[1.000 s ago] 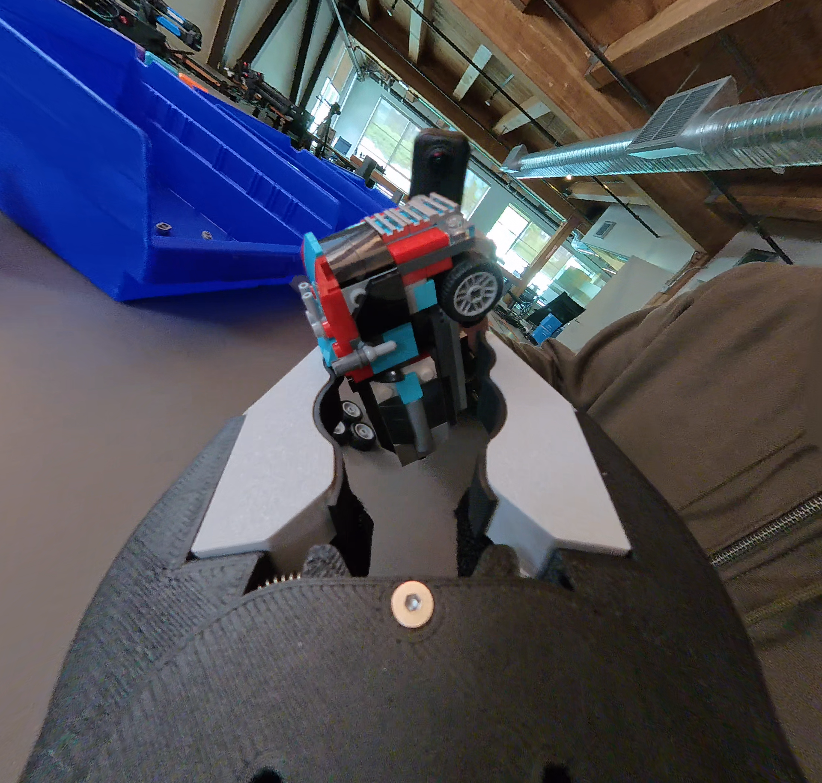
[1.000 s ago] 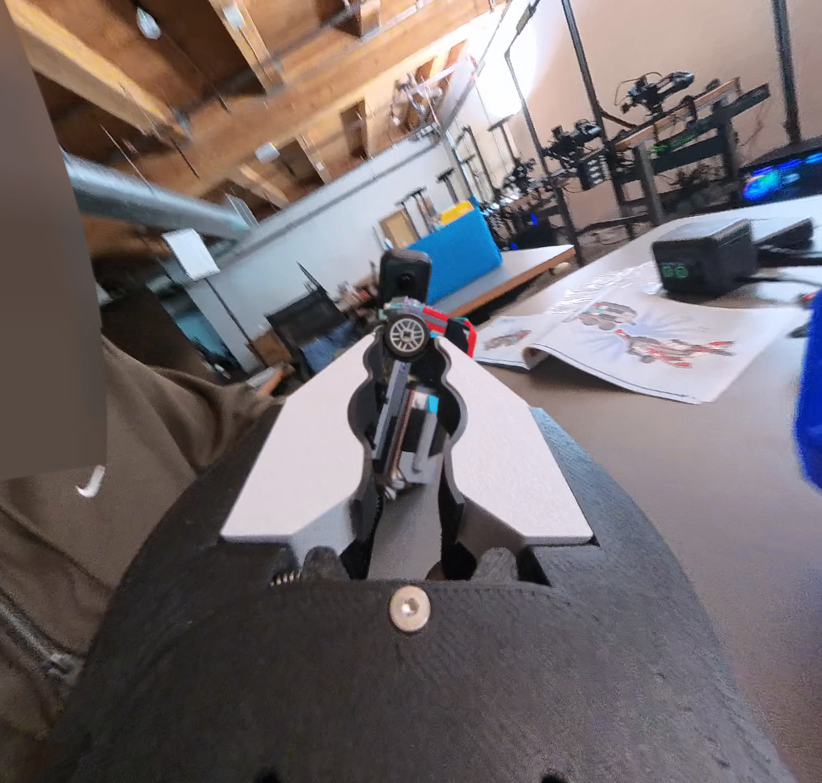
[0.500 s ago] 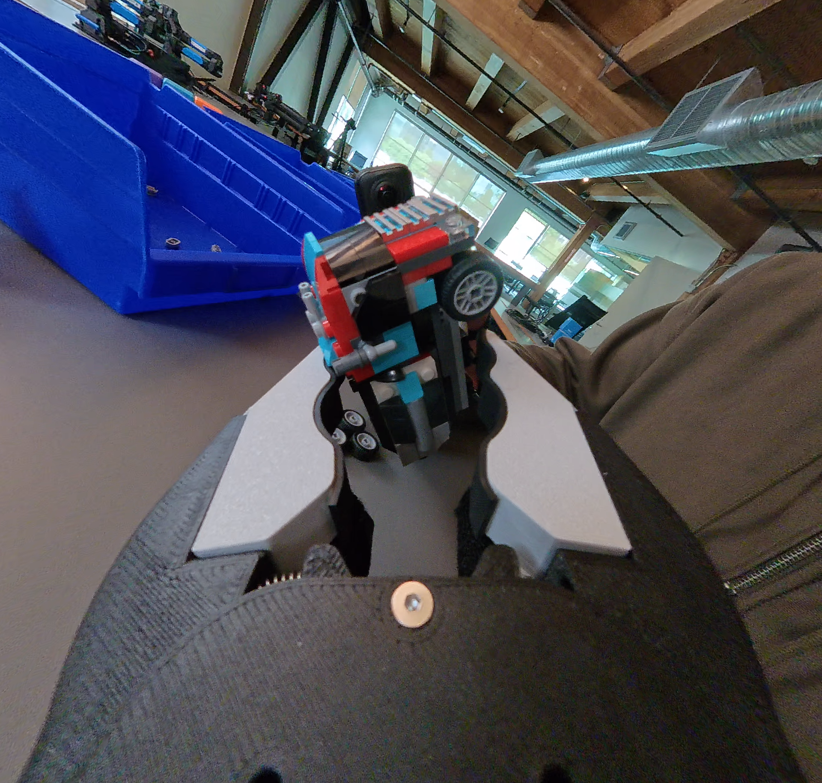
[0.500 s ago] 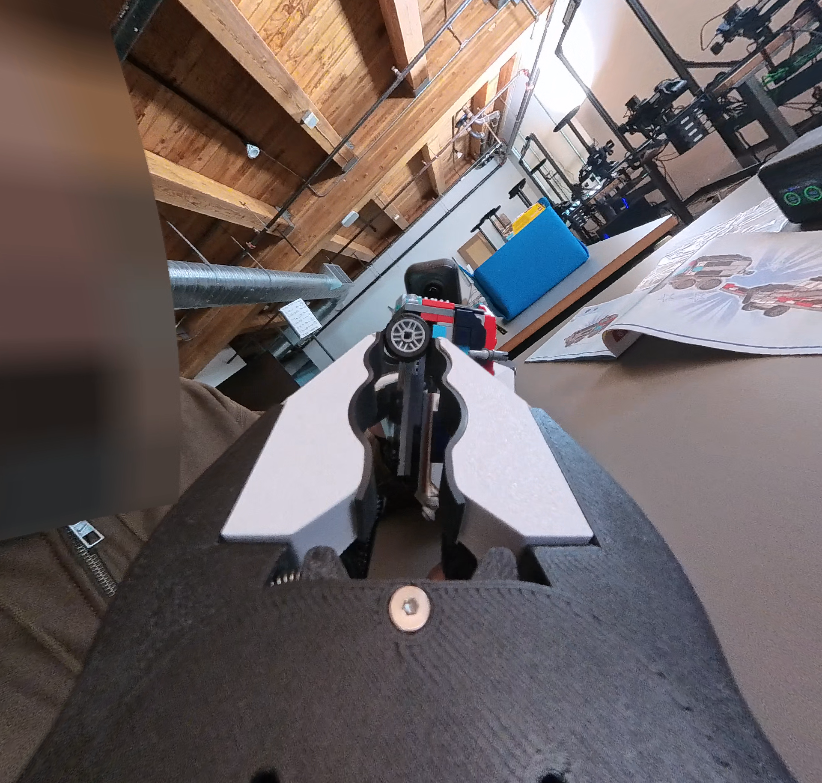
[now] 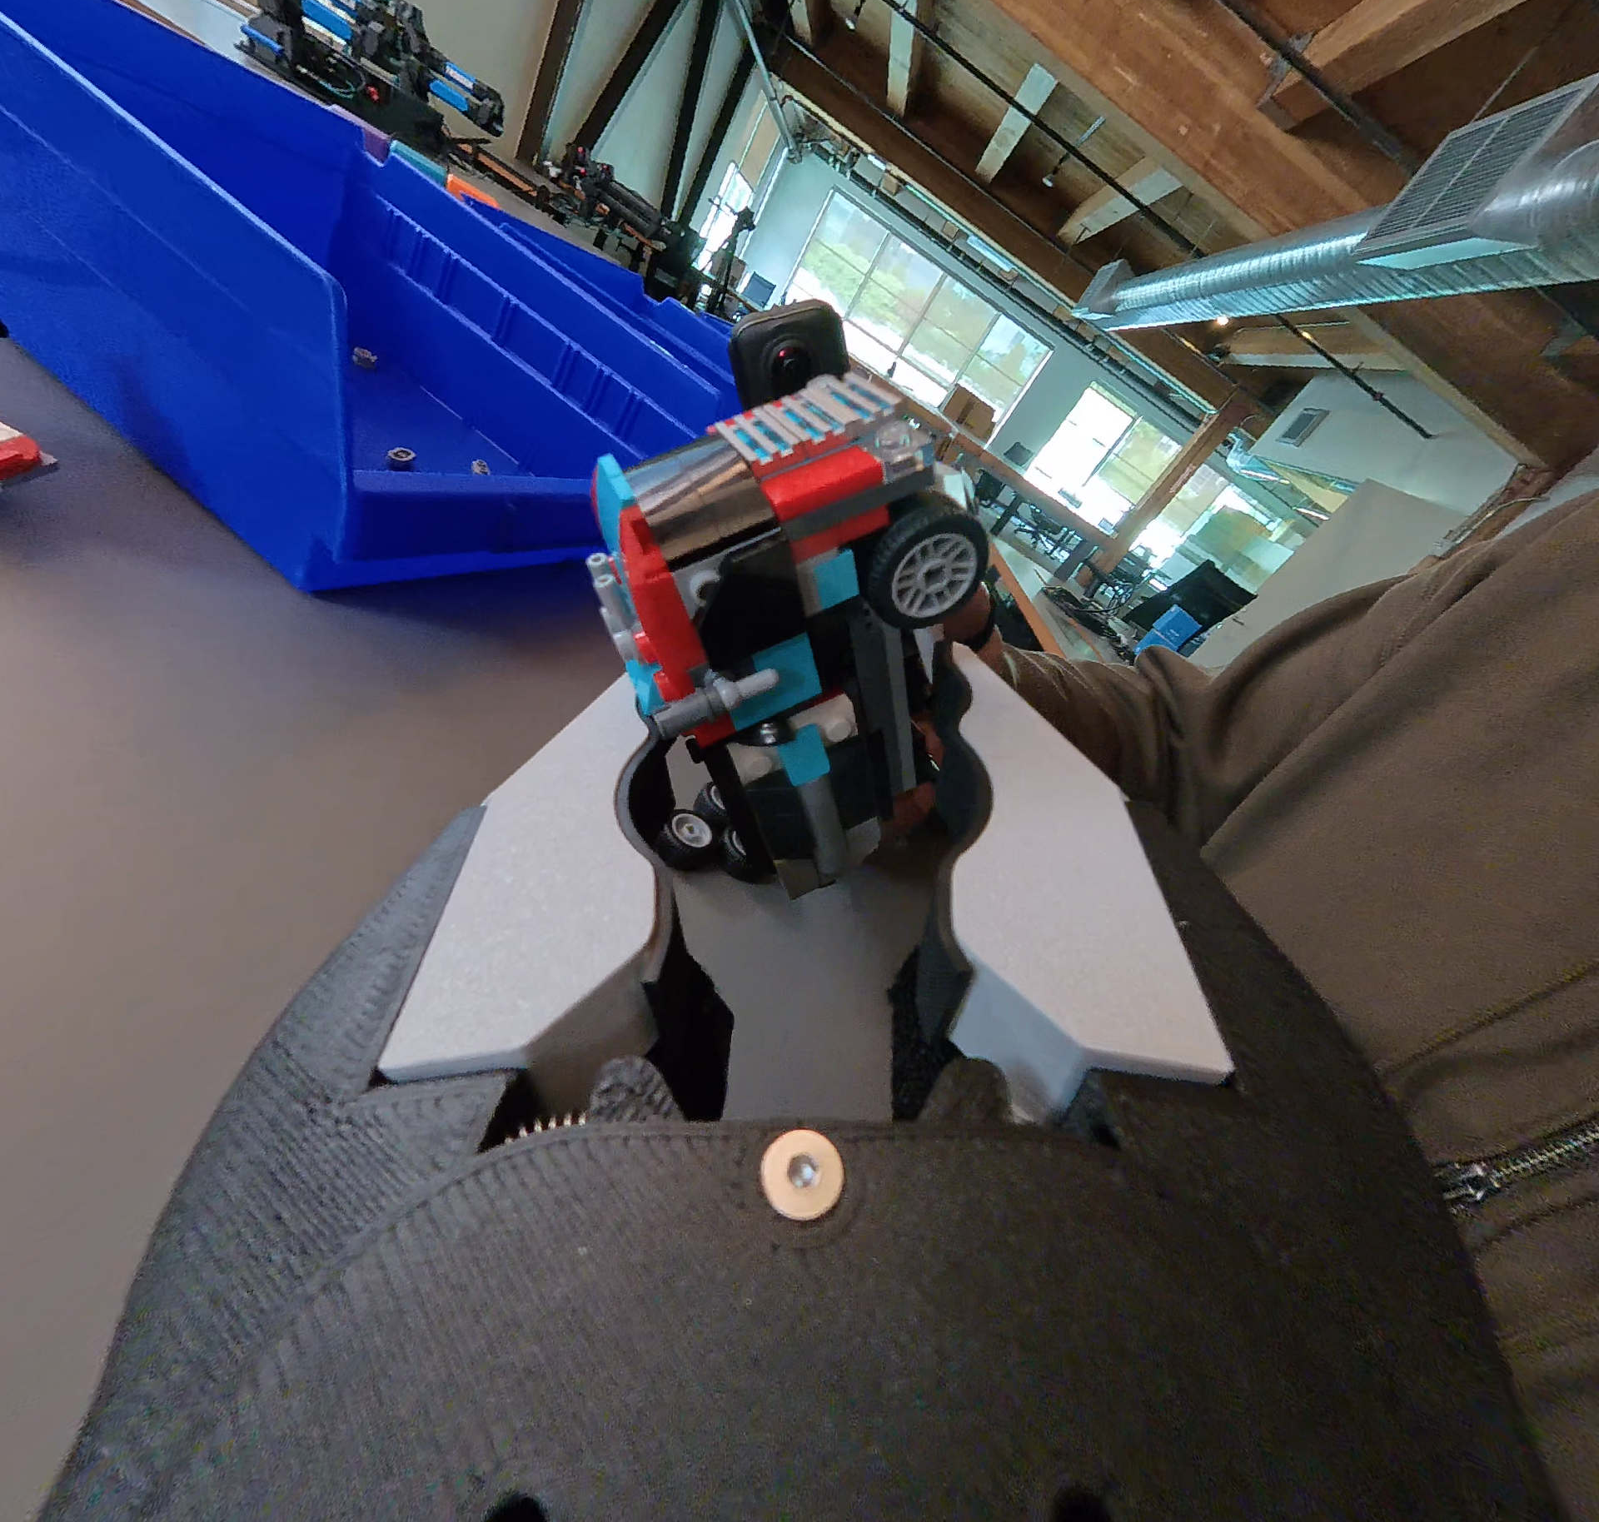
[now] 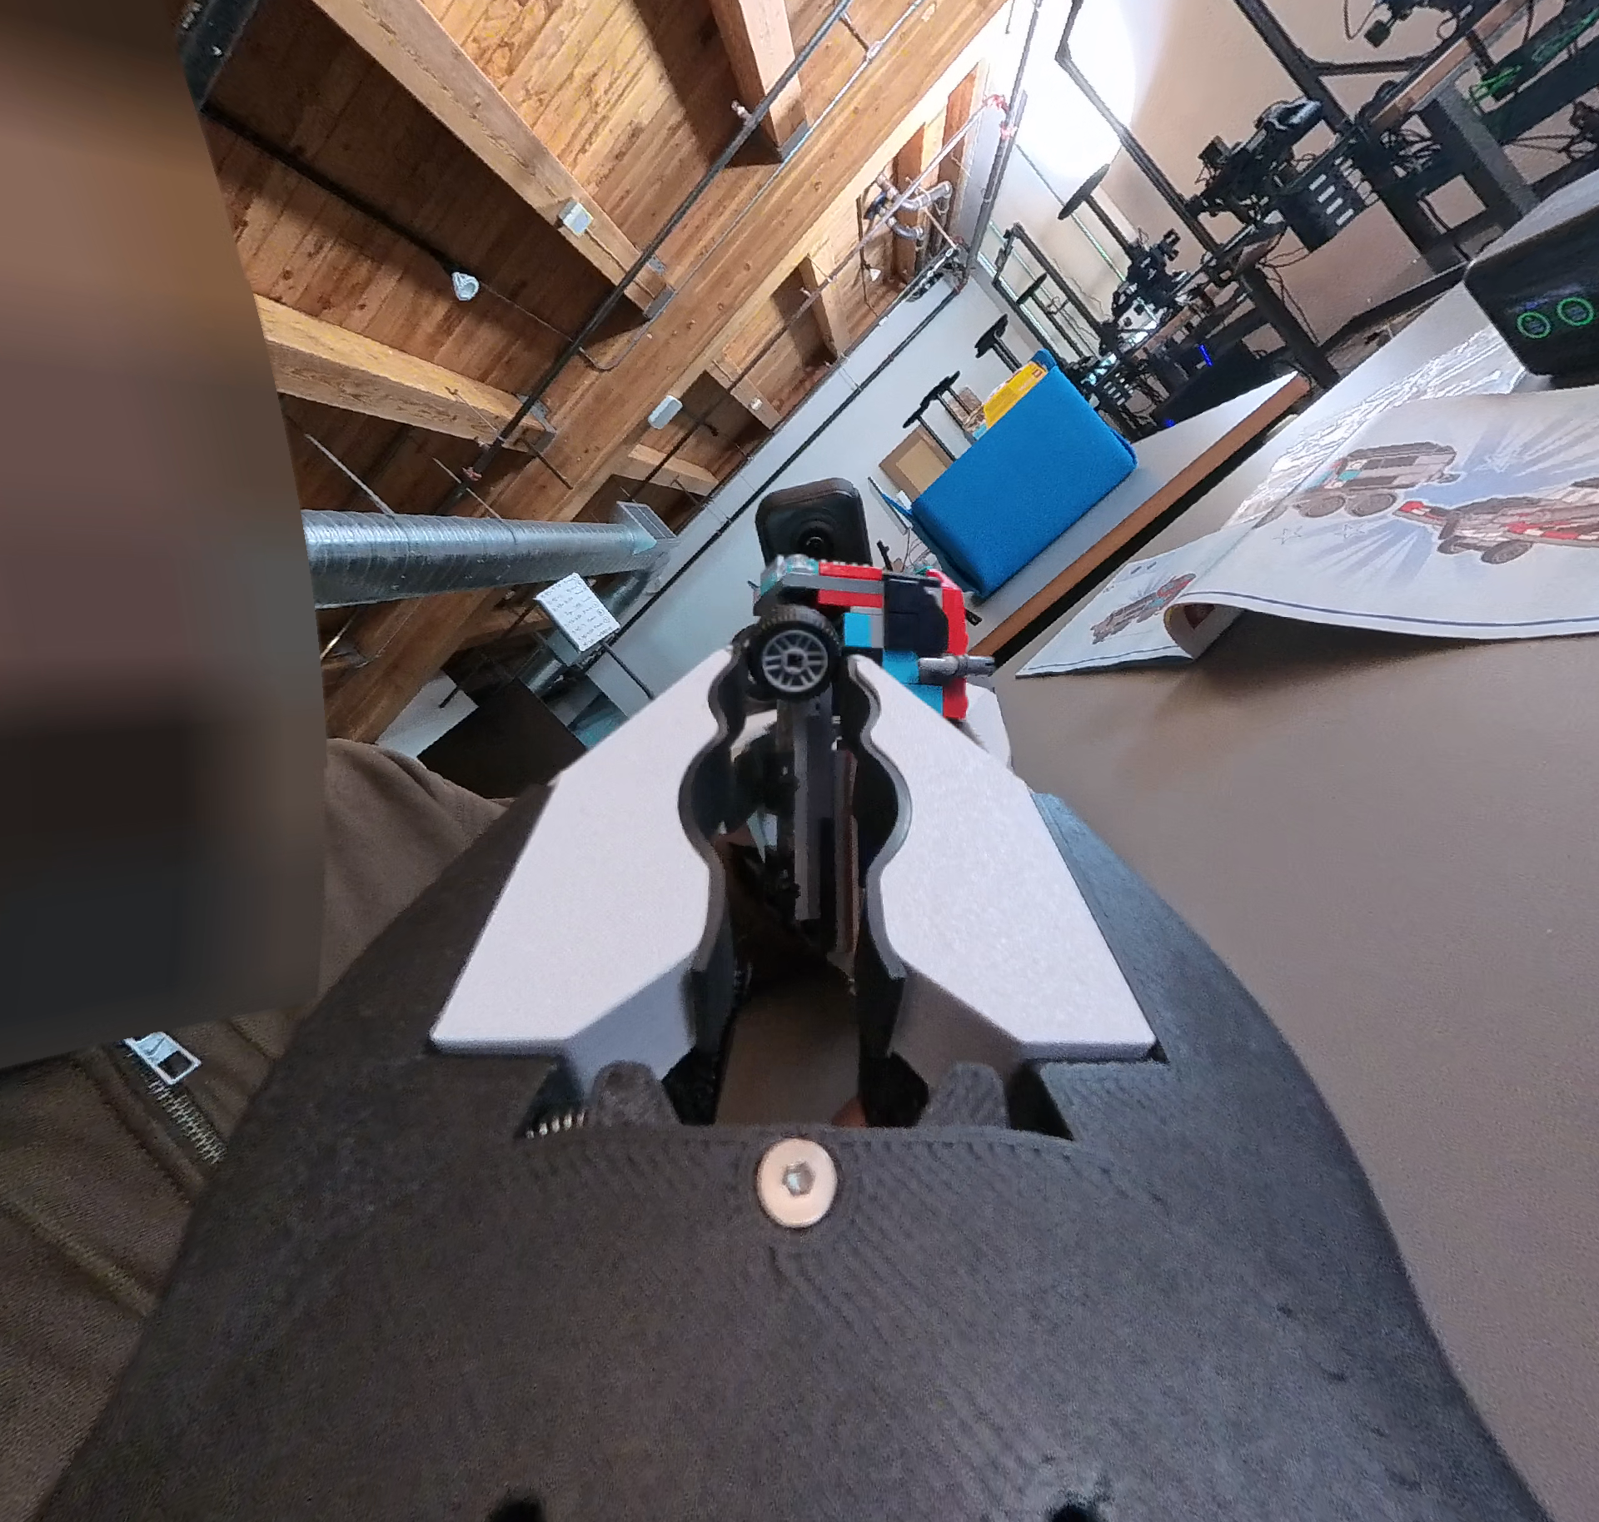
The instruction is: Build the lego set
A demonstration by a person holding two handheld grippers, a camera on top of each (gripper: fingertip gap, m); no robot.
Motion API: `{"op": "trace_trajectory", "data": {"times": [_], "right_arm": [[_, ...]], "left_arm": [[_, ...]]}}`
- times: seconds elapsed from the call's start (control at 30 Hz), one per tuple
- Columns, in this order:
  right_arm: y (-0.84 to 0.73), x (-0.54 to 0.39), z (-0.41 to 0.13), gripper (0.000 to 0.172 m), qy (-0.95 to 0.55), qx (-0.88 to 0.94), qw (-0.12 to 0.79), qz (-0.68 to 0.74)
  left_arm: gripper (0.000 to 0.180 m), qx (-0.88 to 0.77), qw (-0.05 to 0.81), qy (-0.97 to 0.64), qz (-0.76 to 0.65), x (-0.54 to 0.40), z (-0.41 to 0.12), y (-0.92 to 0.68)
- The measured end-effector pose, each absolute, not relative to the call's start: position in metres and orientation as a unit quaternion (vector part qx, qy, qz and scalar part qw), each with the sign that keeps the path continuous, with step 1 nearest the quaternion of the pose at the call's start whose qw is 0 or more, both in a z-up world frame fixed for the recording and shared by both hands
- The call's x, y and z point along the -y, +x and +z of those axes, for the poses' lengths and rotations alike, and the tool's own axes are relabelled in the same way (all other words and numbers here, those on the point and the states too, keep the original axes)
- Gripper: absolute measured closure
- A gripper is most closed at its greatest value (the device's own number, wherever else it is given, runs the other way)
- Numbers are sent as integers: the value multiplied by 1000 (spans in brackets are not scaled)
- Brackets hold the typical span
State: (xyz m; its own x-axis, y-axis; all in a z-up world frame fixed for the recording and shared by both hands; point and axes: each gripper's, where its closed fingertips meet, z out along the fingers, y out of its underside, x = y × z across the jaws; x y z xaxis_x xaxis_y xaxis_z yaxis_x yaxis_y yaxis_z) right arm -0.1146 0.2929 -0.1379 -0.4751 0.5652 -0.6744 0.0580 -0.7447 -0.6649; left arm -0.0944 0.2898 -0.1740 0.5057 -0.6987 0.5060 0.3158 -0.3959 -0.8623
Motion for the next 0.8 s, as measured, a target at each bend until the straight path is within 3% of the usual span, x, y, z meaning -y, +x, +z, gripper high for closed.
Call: {"op": "trace_trajectory", "data": {"times": [0.43,0.8], "right_arm": [[-110,-288,-139,151,-486,363,175,775],[-104,-272,-140,150,-466,377,96,795]], "left_arm": [[119,-175,507,-696,-477,-283,-178,-92],[119,-226,468,-703,-486,-269,-180,-86]]}}
